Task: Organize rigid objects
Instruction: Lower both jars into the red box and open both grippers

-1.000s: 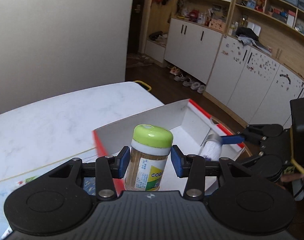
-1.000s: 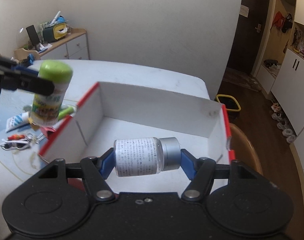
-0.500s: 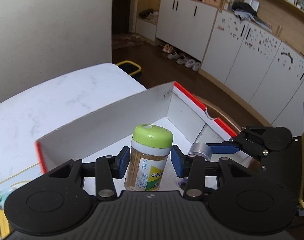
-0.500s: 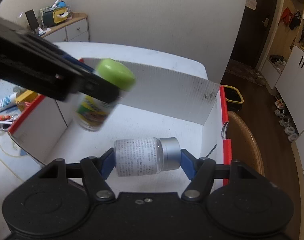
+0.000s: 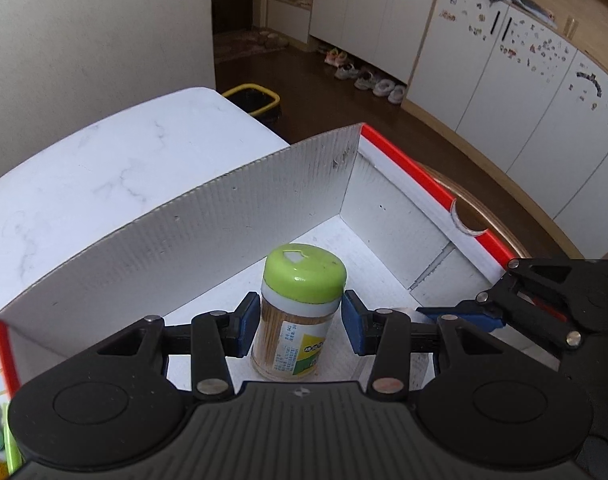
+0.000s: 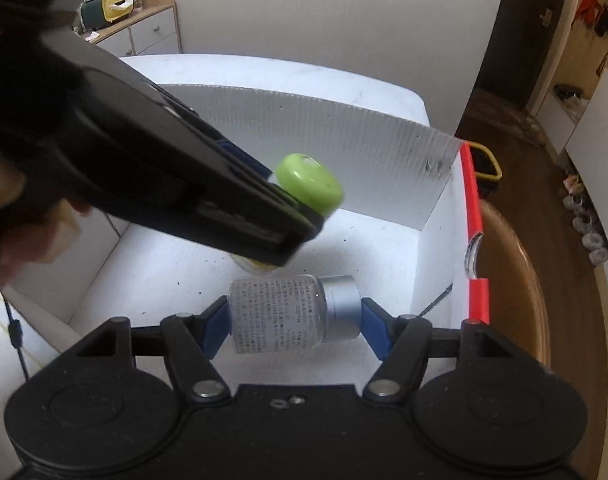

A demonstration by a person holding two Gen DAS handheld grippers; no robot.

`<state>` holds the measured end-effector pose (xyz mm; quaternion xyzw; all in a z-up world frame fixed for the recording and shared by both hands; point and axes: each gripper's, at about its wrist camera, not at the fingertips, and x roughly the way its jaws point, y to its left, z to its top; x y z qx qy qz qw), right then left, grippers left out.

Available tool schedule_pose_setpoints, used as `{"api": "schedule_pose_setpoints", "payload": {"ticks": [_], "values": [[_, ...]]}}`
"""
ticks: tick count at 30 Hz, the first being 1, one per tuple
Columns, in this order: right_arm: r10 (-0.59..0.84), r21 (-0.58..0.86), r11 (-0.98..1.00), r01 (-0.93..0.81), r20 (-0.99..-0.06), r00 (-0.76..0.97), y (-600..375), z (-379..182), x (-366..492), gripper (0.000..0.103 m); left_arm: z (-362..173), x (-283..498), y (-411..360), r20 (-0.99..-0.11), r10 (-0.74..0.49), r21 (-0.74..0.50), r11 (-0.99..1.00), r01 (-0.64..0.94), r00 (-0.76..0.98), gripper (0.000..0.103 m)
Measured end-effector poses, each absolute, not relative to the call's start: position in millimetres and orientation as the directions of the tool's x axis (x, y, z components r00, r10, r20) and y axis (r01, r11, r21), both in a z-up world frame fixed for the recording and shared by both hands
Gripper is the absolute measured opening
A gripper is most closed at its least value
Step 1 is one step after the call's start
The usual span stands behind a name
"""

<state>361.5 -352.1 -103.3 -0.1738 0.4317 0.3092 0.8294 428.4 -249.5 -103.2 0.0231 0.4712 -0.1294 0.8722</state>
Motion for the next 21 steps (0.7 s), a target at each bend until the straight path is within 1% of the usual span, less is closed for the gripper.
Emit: {"api": "schedule_pose_setpoints", "payload": {"ticks": [13, 21], "values": [[0.311, -0.009, 0.762, -0.647, -0.872, 0.378, -339.5, -110.3, 371.6, 0.067, -121.2, 454.0, -261.8, -0.850, -0.175, -0.048, 0.965, 0.257, 0.497, 0.043], [0.320, 0.015, 0.771, -0.636, -0.873, 0.368, -342.1, -112.4, 367.7, 0.069, -123.7, 454.0, -261.3, -0.850, -0.177, -0.056, 0.967, 0.250, 0.495, 0.043]]}}
